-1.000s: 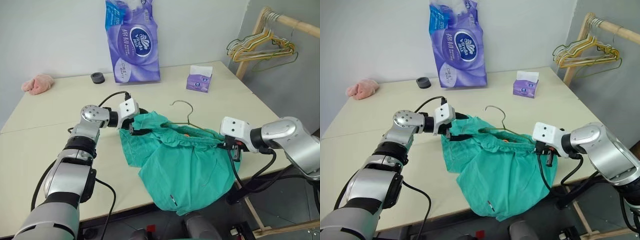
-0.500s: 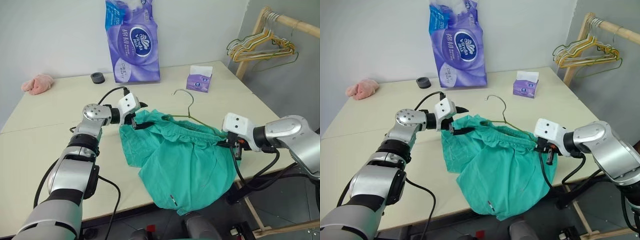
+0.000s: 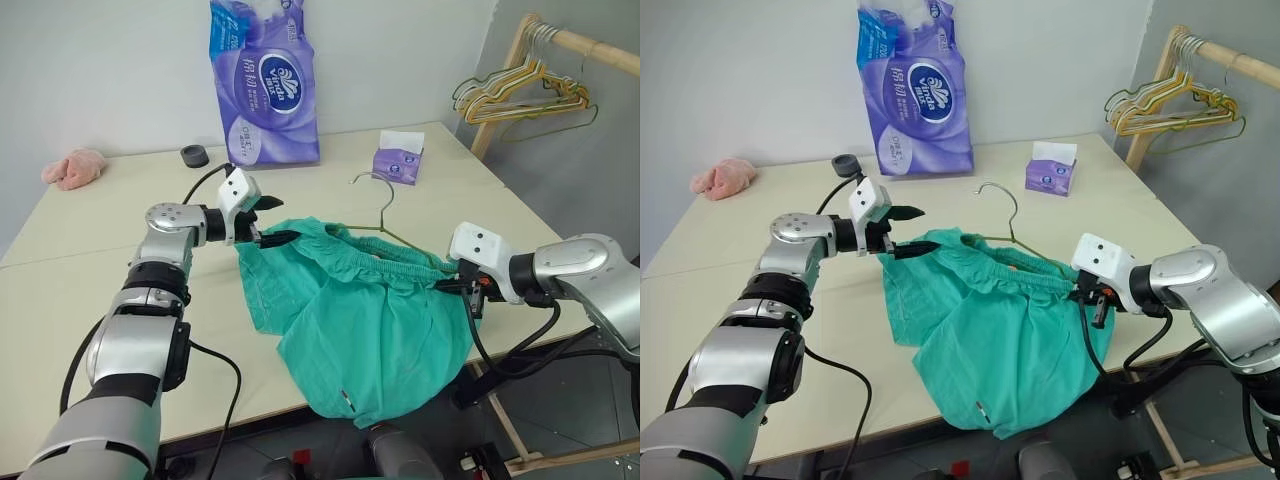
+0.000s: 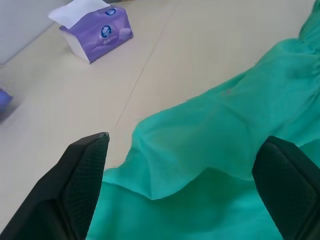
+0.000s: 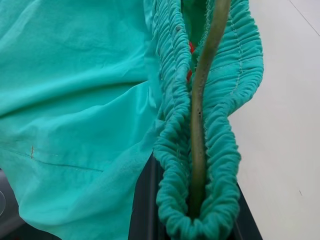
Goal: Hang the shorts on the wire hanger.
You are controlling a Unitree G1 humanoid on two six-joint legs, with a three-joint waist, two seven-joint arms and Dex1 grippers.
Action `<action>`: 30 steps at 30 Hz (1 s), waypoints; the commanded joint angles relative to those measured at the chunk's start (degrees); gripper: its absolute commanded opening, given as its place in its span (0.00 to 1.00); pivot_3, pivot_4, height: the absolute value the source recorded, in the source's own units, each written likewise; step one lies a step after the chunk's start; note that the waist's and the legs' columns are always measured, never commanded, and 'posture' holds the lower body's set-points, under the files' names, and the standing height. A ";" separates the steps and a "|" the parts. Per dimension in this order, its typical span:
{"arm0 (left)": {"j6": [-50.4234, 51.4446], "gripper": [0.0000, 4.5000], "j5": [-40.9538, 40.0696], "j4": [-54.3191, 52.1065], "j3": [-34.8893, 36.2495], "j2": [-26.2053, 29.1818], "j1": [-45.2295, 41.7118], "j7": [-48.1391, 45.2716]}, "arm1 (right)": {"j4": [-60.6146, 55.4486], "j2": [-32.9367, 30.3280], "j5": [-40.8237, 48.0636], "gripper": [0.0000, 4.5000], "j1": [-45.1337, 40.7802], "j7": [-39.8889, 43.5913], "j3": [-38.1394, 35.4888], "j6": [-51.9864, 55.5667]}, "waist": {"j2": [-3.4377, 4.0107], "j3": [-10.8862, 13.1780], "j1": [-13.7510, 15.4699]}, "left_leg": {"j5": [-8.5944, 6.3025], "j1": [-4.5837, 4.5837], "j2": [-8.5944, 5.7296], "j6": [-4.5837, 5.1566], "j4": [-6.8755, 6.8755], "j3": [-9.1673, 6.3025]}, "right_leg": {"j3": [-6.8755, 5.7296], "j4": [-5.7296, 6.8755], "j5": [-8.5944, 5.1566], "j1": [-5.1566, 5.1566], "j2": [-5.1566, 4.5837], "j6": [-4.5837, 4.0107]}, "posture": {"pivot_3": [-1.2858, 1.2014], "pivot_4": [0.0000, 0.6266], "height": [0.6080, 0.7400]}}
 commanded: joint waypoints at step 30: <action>39.46 1.00 -12.89 -58.33 -12.71 -16.45 6.86 0.16 | -13.81 11.19 22.13 0.00 27.55 -19.18 -65.34 37.06 | 0.50 0.61 -0.62 | -0.02 0.06 -0.08 0.02 0.02 0.25 | 0.34 -0.02 -0.06 0.17 0.28 0.09 | 0.32 0.22 1.00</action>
